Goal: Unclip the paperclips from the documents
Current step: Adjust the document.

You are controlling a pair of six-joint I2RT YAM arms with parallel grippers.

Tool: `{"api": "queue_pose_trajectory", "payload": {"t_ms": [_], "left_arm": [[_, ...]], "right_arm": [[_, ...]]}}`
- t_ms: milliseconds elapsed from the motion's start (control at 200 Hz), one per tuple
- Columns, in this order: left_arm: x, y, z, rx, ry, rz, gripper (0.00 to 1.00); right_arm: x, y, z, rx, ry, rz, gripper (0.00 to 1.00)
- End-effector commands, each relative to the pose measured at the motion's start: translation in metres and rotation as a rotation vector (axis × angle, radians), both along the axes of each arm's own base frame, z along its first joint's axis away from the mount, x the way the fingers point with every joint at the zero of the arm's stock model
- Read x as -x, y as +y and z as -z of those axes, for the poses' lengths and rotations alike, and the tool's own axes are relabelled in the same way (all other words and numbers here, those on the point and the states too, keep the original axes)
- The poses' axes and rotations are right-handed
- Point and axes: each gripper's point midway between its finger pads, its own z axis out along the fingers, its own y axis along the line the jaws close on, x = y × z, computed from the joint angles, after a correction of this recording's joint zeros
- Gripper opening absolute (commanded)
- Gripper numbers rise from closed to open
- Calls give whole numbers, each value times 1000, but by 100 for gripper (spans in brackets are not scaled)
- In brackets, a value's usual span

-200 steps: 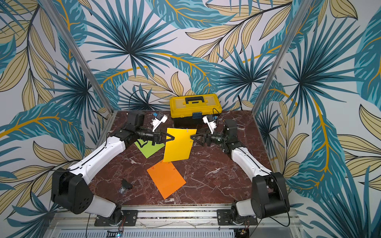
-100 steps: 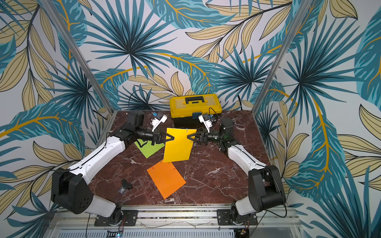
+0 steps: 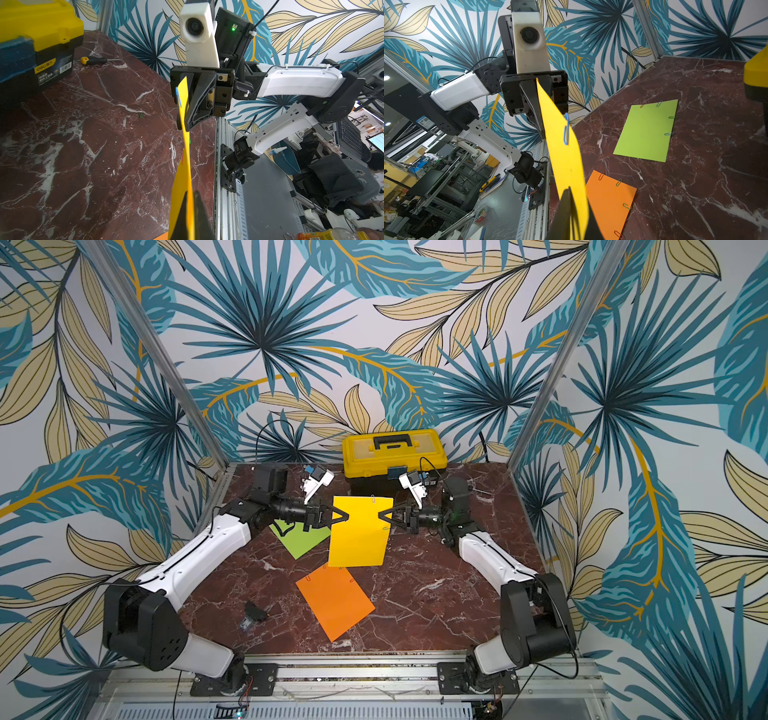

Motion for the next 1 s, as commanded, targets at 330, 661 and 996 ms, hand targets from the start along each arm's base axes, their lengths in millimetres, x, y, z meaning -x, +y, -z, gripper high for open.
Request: {"api": "queue_pose_trajectory", "payload": {"t_ms": [330, 661, 996], "left_arm": [[-6, 1, 5, -19, 17, -13, 35], [-9, -12, 2, -16, 27, 12, 18], [-10, -11, 3, -27, 9, -3, 0]], "right_arm": [[9, 8, 3, 46, -12, -24, 2], [7, 10, -1, 34, -26, -5, 2], [3, 10, 6, 43, -19, 34, 8]]}}
